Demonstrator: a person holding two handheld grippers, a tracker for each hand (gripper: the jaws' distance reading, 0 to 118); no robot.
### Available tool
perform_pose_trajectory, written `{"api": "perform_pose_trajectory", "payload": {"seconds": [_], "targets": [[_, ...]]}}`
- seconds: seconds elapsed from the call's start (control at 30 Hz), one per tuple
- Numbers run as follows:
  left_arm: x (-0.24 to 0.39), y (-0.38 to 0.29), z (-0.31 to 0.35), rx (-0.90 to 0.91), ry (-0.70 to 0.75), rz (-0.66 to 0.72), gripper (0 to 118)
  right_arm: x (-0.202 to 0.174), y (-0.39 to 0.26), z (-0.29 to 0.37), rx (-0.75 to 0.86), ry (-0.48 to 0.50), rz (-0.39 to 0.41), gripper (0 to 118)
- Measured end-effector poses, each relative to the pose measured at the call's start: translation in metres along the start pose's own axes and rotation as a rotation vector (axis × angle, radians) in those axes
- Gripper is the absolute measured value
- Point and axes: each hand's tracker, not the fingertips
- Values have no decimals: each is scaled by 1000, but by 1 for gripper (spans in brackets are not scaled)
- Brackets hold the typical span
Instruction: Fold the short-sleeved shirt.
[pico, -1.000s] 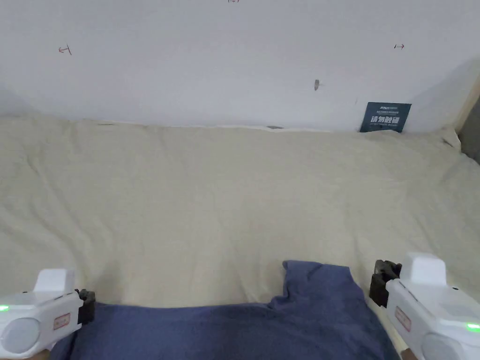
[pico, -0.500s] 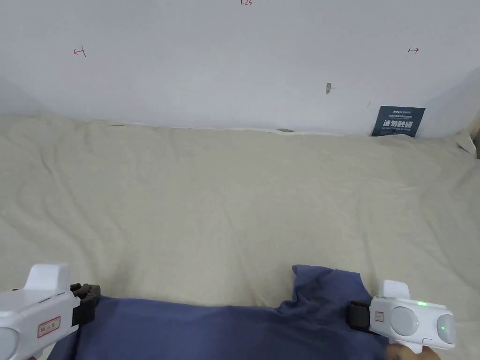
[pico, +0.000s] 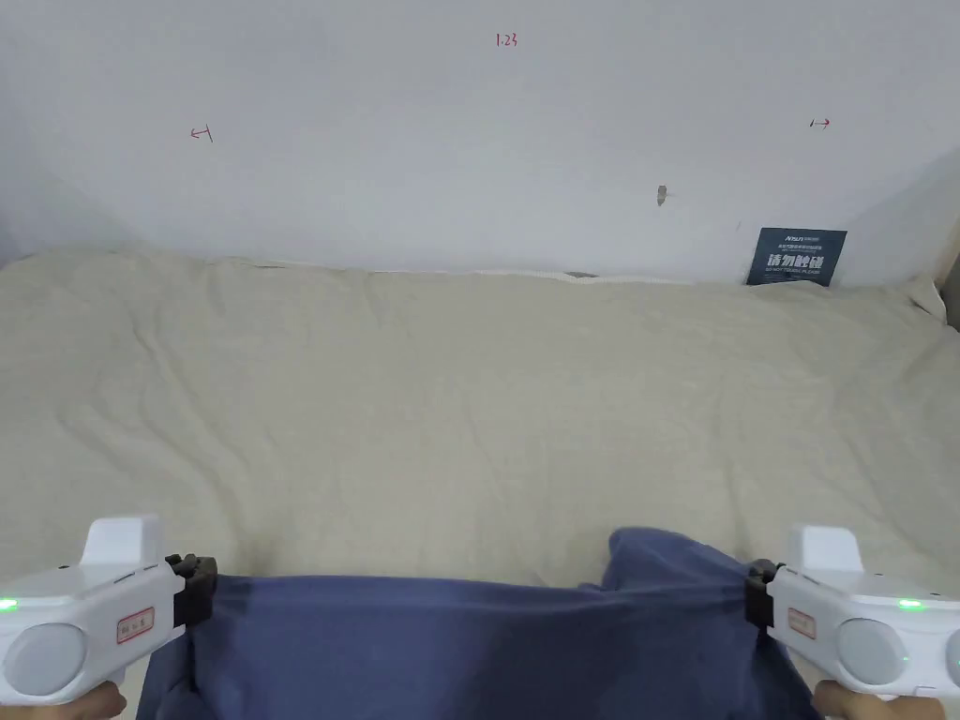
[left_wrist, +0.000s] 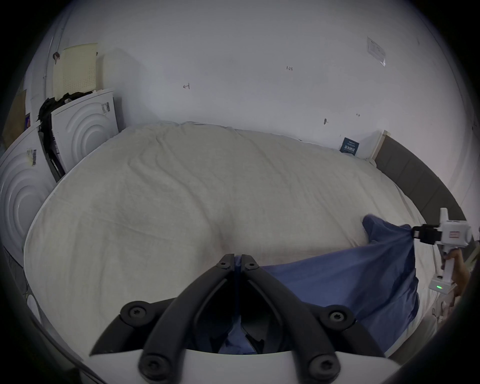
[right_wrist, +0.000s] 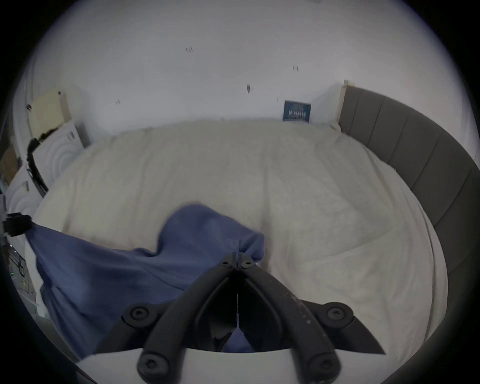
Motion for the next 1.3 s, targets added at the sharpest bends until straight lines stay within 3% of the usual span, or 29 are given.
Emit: {"api": "perform_pose_trajectory", "payload": {"seconds": [0.17,0.4,0.7,0.97,1.0,1.07,1.1,1.13,1.23,1.3], "targets": [[-13,-16,28,15,20,50,3,16,-23,62,80,46,-4,1],[-29,-78,48,-68,43,62,3,29,-105,108,57,124,-104,1],[-31,-170,44,-219,96,36,3,32,-208,83,-117,43,-228,1],[-20,-174,42,-245,145,2,5,17,-222,76,-178,-18,-205,1],[-20,-170,46,-240,141,13,12,15,-216,81,-171,-17,-200,1],[-21,-158,59,-207,108,78,64,12,-200,102,-115,-5,-190,8],[-21,-152,68,-176,71,95,91,9,-190,110,-67,-10,-183,18],[-19,-144,79,-127,49,104,113,6,-179,118,-29,-16,-170,36],[-5,-113,114,35,29,93,115,-1,-143,149,106,-9,-136,55],[6,-91,135,129,22,73,115,-4,-123,162,195,-13,-113,80]]}}
